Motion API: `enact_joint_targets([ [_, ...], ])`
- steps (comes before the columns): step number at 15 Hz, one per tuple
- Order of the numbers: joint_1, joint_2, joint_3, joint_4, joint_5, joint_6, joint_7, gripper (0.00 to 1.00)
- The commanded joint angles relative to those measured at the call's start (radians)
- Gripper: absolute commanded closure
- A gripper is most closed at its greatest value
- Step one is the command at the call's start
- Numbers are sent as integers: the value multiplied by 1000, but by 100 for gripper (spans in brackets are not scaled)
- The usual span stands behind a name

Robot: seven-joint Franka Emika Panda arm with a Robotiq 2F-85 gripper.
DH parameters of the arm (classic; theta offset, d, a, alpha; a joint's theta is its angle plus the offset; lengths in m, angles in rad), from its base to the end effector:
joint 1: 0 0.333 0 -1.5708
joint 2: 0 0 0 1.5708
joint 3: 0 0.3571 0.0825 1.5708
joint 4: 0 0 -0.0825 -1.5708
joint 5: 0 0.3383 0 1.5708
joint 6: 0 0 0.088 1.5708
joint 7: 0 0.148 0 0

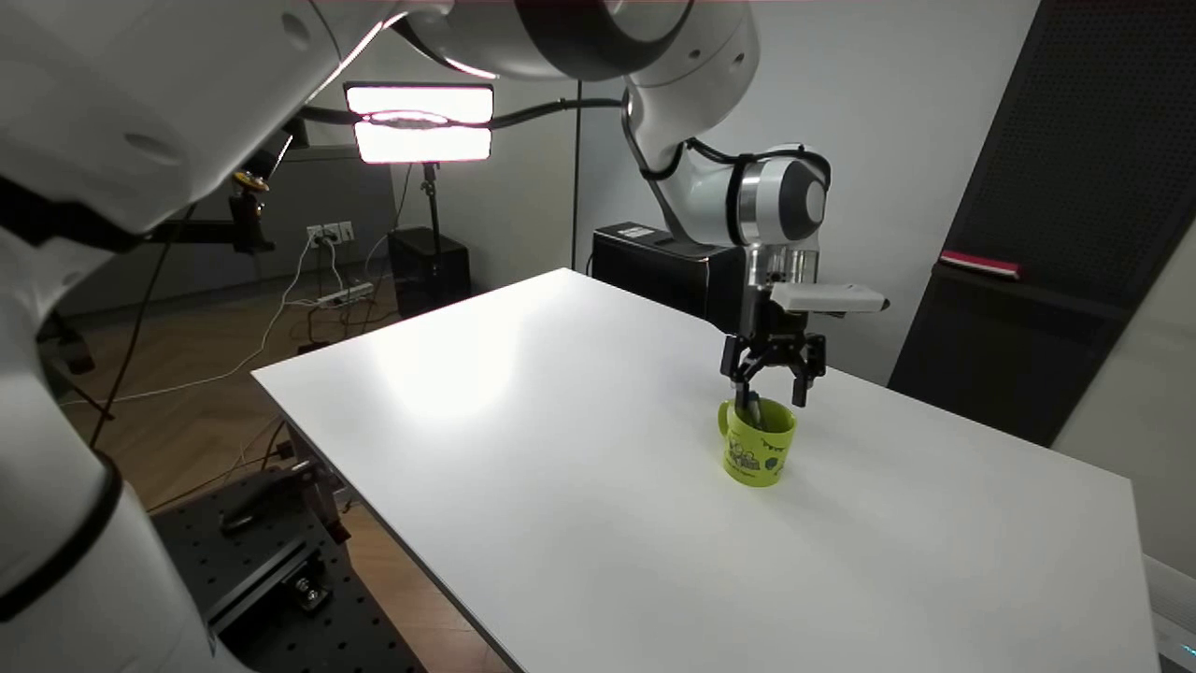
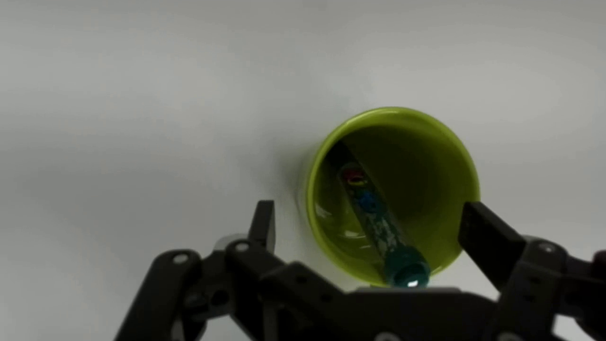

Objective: Get the marker from the yellow cup and place it on the table

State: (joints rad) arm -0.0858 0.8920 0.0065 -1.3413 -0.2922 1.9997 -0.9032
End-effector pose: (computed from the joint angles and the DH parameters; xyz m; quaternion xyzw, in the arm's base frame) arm 0.6965 -0.0846 0.1887 0.8709 0.4620 -0.1591 0.0530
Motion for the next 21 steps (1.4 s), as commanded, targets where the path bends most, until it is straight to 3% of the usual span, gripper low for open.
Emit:
enact_joint_targets([
  [1, 18, 9, -13, 14, -2, 51, 70, 0],
  [7, 39, 4, -14, 4, -4, 83, 164, 0],
  [21, 61, 4, -47, 12, -31, 41, 308, 0],
])
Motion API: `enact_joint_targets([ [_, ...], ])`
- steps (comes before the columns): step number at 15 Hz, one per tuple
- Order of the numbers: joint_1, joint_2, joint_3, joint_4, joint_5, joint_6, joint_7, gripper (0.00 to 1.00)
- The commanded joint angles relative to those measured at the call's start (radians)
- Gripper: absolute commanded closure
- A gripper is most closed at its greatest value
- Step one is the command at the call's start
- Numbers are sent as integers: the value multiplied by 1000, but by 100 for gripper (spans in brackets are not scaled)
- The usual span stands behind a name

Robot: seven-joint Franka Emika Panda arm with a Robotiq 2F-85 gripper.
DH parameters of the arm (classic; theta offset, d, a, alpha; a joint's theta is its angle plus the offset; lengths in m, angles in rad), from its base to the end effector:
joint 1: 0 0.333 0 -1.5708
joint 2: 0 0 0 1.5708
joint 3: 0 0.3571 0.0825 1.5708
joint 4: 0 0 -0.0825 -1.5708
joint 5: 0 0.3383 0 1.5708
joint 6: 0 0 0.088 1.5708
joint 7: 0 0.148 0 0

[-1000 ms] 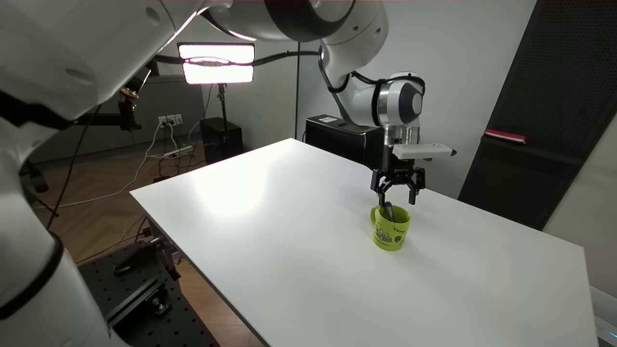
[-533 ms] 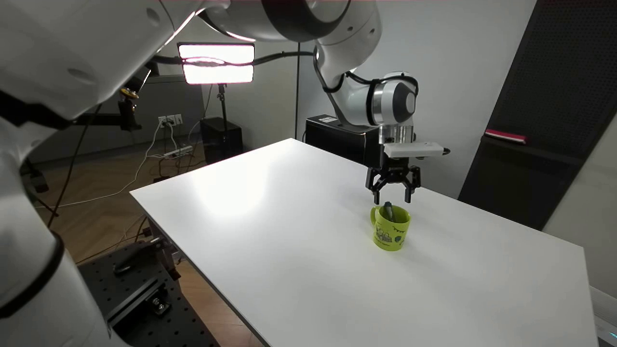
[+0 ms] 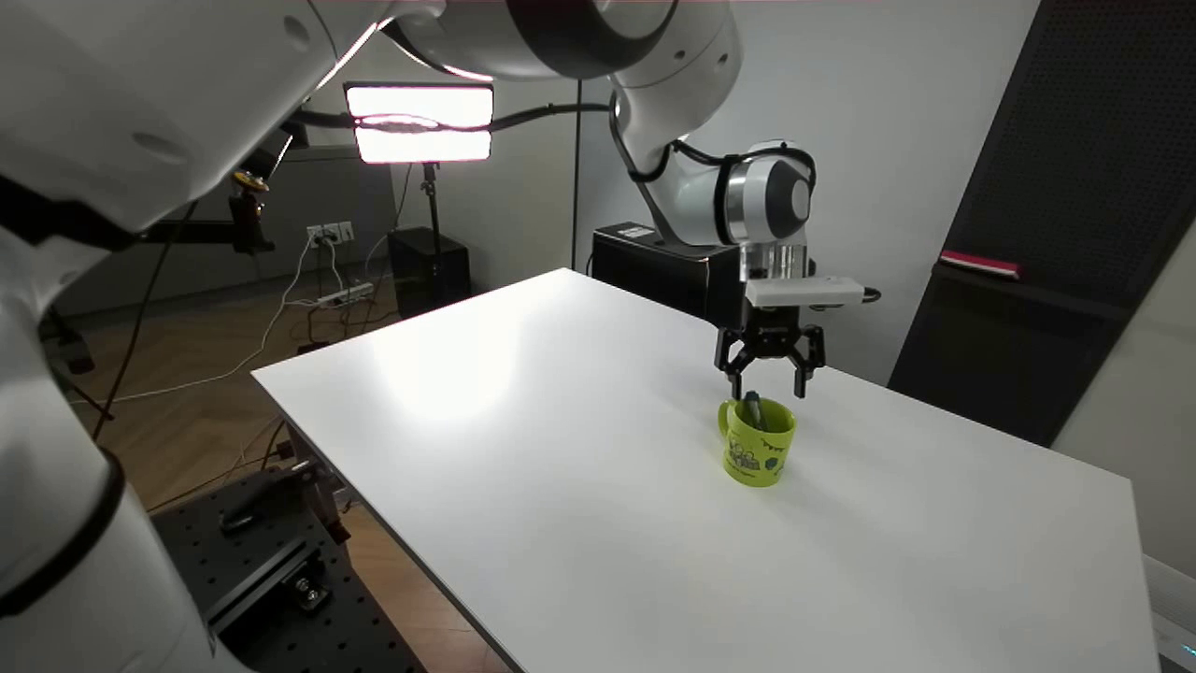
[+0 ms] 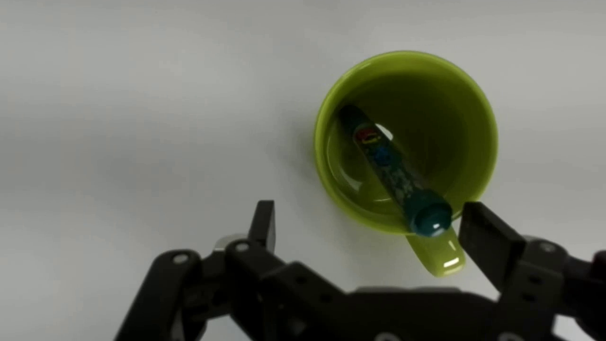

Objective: Get the marker from the yellow cup and place it on the table

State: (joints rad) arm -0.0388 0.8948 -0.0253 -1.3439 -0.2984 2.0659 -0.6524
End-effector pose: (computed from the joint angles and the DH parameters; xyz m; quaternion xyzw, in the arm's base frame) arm 0.7079 -0.0676 0.1901 0.9165 0.3669 -0.1271 0.0959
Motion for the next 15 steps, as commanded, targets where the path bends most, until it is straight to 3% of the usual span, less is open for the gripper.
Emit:
enact_joint_targets([
  [1, 14, 0, -16, 13, -27, -28, 62, 0],
  [7, 14, 2, -14, 17, -36, -48, 88, 0],
  [8, 14, 3, -14, 19, -36, -50, 92, 25],
  [9, 14, 4, -14, 20, -37, -51, 95, 26],
  [15, 24, 16, -24, 39, -52, -75, 125, 69],
])
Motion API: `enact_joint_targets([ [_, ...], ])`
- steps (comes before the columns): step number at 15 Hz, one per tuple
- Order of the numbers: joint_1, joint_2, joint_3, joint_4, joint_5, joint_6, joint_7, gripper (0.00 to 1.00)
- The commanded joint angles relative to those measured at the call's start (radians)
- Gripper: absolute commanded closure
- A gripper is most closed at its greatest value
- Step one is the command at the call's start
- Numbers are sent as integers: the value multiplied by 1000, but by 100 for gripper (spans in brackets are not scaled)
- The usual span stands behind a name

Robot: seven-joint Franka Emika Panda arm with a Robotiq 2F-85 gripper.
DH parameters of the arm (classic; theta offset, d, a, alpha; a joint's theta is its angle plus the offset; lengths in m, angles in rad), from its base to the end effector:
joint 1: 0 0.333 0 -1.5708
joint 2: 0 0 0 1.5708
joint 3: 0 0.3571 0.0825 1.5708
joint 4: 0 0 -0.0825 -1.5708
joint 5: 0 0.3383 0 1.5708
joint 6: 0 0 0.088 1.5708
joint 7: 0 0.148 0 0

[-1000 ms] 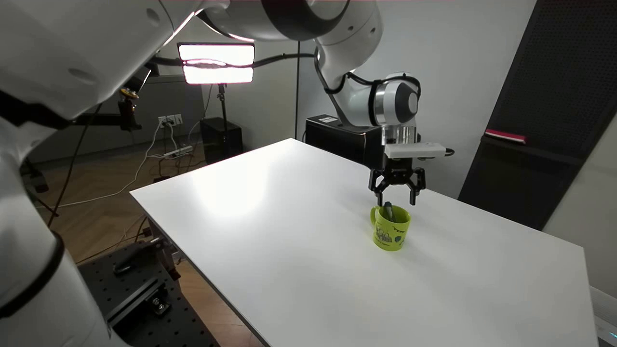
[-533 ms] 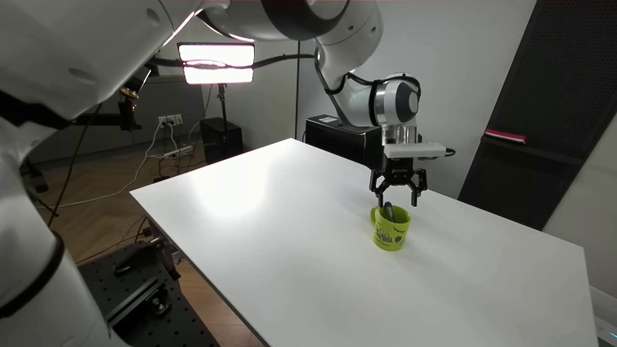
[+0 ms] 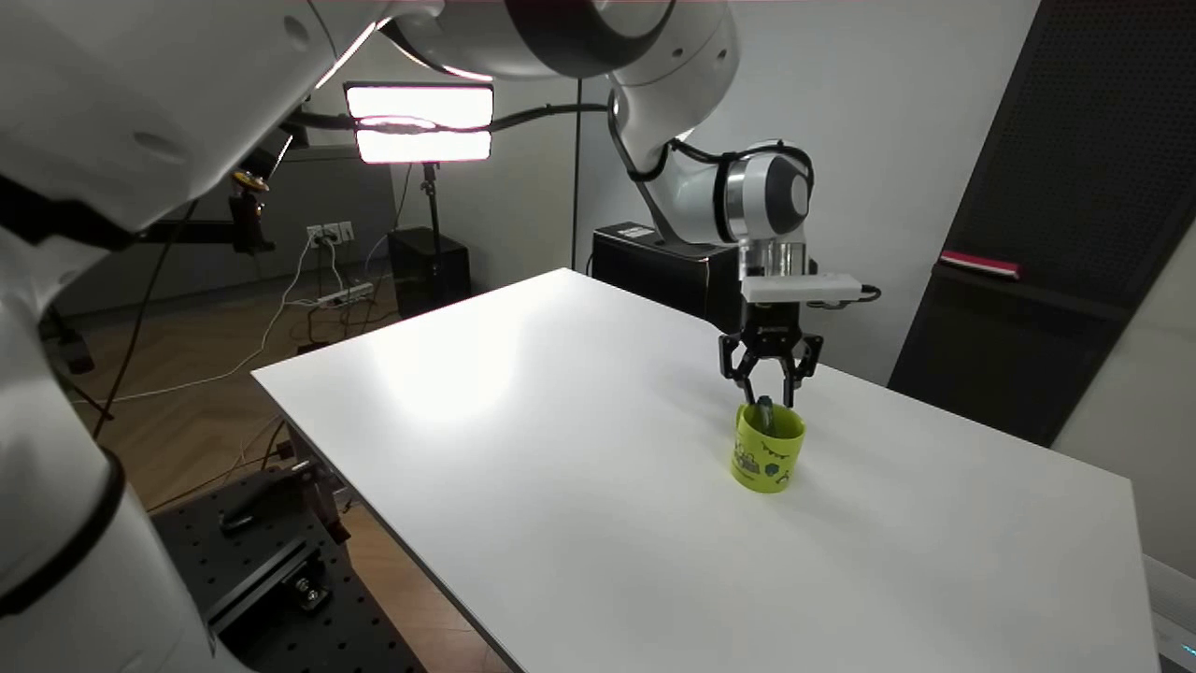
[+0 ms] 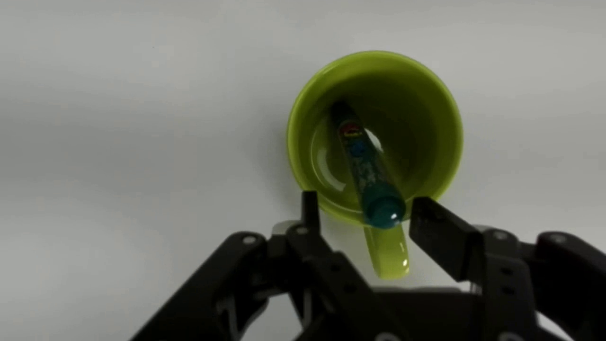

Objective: Get the marker from the yellow cup and place it on the table

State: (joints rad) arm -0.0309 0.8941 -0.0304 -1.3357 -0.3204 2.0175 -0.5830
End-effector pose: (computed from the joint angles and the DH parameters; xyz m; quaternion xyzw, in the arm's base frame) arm 0.7034 -0.0686 0.1919 0.9236 0.3377 -0.1461 0.1072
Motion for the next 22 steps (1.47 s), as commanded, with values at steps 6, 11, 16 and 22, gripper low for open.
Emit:
enact_joint_targets([
  [6, 35, 58, -47, 86, -71, -101, 141, 93],
  [11, 27, 101, -41, 209, -31, -265, 194, 93],
  [16, 19, 116, -33, 334, -2, -371, 207, 93],
  [22, 1, 87, -10, 386, 51, -381, 195, 93],
])
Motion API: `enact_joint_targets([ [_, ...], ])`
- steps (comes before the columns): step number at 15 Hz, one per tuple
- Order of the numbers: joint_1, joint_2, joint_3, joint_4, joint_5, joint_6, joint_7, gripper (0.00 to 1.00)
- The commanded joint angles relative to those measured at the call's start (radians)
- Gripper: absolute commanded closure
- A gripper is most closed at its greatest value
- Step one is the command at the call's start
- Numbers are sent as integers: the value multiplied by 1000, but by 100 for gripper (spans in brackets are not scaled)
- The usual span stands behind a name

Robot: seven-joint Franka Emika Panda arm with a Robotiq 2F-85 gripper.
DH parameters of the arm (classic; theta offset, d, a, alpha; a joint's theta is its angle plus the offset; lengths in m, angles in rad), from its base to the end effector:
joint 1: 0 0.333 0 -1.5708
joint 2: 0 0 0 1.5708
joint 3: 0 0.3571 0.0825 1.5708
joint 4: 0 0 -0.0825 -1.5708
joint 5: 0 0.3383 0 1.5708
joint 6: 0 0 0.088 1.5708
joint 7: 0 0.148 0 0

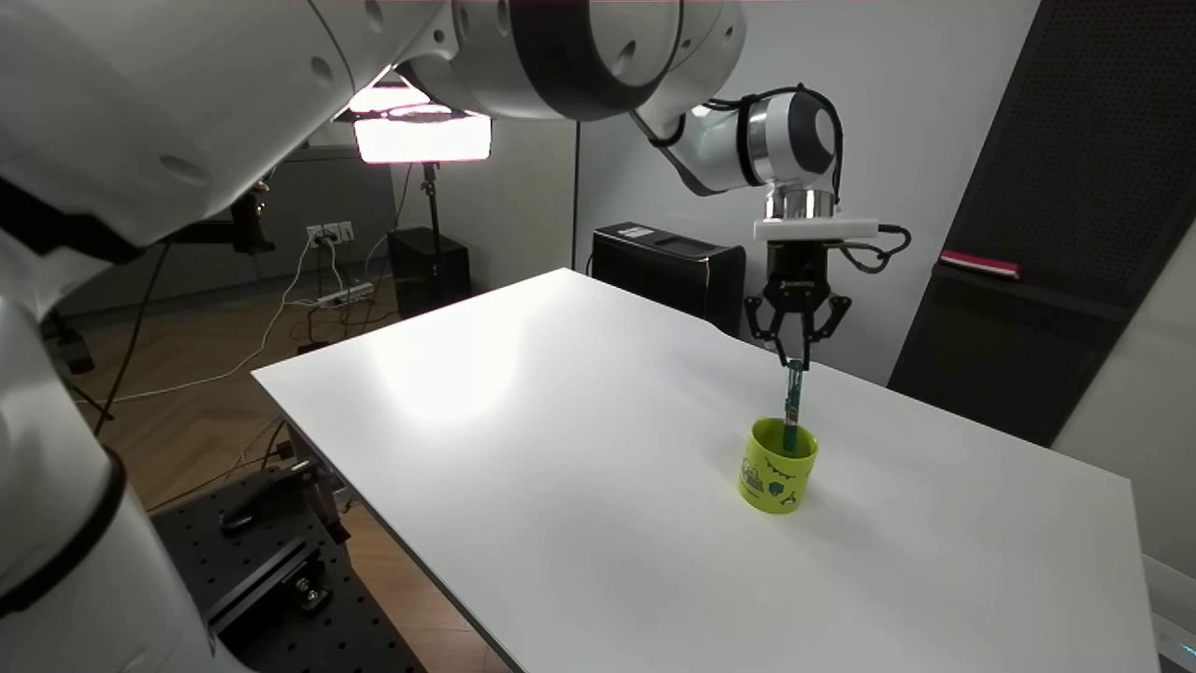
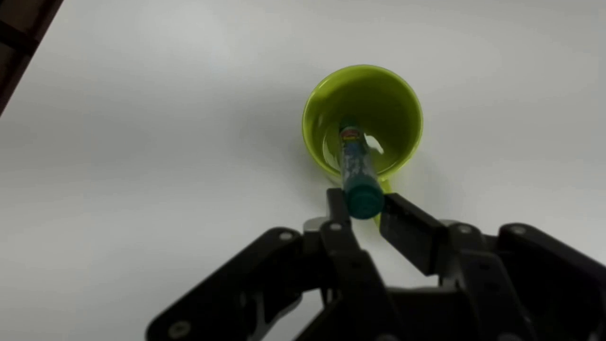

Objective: Get the marker from the yellow cup and place it on the table

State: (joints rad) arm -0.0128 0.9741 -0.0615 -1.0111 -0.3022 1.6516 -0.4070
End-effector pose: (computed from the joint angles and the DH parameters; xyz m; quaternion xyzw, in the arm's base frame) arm 0.7190 -0.0805 0.2448 0.9494 0.2058 -0.1988 0.1292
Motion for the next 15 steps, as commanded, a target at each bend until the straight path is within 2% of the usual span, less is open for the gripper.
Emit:
enact_joint_targets([
  [1, -18, -2, 24, 58, 42, -8, 18, 93],
  [11, -15, -127, 73, -53, 100, 142, 6, 93],
  [15, -27, -193, 95, -217, 142, 333, 28, 93],
])
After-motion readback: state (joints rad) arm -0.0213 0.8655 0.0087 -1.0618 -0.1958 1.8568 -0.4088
